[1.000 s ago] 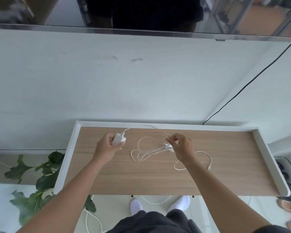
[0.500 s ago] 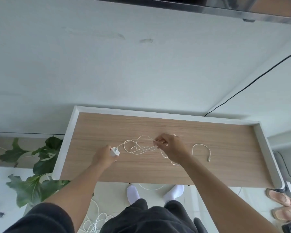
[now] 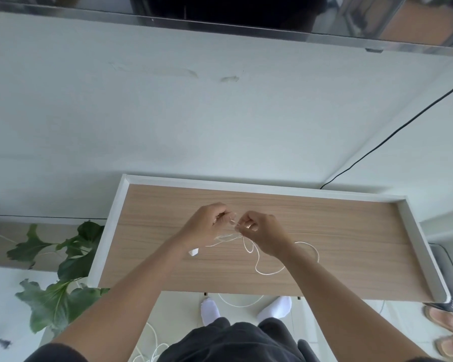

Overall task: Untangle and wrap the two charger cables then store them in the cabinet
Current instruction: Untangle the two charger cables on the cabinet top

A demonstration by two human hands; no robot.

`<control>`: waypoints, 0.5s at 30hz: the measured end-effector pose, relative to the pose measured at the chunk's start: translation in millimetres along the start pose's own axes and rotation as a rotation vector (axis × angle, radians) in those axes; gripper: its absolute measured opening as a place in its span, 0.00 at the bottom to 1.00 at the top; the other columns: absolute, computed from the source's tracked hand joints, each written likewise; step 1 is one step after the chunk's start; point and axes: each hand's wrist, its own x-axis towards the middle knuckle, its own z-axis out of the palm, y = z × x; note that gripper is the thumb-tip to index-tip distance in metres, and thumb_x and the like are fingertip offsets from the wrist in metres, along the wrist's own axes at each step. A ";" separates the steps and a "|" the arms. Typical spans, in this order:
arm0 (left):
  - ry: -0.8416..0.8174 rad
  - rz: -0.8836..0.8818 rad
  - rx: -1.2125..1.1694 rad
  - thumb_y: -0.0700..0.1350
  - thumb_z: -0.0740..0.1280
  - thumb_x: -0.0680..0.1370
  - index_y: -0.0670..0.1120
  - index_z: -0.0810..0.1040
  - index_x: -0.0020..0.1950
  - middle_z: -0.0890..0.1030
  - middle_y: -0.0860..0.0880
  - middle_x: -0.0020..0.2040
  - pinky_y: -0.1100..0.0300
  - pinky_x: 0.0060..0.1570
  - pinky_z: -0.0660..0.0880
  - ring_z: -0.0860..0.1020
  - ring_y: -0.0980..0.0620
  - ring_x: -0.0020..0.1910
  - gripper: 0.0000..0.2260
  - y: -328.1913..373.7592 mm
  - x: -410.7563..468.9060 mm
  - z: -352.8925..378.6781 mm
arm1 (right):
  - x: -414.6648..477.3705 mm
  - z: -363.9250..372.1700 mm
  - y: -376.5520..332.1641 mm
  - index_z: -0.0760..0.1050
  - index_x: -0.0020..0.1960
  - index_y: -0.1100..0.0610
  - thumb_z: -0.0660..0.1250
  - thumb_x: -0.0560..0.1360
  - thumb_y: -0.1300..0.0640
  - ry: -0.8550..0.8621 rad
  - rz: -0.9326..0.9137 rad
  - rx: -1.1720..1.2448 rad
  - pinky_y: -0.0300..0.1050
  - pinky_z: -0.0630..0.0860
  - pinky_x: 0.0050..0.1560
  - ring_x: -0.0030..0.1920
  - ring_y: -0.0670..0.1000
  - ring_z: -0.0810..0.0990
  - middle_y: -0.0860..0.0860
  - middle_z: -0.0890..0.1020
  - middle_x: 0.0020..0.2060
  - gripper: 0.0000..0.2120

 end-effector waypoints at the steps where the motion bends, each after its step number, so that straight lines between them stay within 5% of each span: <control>1: 0.000 -0.051 -0.051 0.49 0.67 0.88 0.45 0.85 0.50 0.86 0.57 0.40 0.62 0.38 0.72 0.76 0.61 0.35 0.12 6.4 0.2 -3.5 | 0.2 0.7 -0.4 0.84 0.51 0.52 0.77 0.80 0.49 -0.001 -0.016 -0.044 0.29 0.73 0.42 0.41 0.37 0.81 0.42 0.87 0.43 0.07; 4: -0.002 -0.147 -0.188 0.47 0.67 0.88 0.46 0.86 0.51 0.81 0.64 0.32 0.64 0.37 0.69 0.72 0.64 0.32 0.11 16.1 1.1 -16.7 | 3.6 3.9 3.4 0.84 0.52 0.50 0.76 0.80 0.49 0.021 -0.022 -0.105 0.32 0.71 0.44 0.42 0.36 0.80 0.42 0.88 0.46 0.06; 8: 0.024 -0.178 -0.397 0.47 0.67 0.88 0.53 0.86 0.48 0.87 0.57 0.42 0.53 0.49 0.74 0.84 0.55 0.49 0.12 21.6 -0.7 -42.4 | 8.2 8.2 18.3 0.84 0.52 0.46 0.75 0.79 0.44 0.033 0.008 -0.143 0.45 0.77 0.53 0.52 0.45 0.84 0.42 0.88 0.50 0.06; 15: 0.128 -0.128 -0.587 0.49 0.67 0.83 0.42 0.82 0.48 0.81 0.55 0.37 0.55 0.41 0.67 0.68 0.53 0.33 0.12 25.8 -6.1 -75.4 | 4.3 2.0 48.1 0.86 0.53 0.46 0.76 0.79 0.45 0.045 0.082 -0.224 0.45 0.75 0.51 0.54 0.48 0.85 0.41 0.88 0.53 0.07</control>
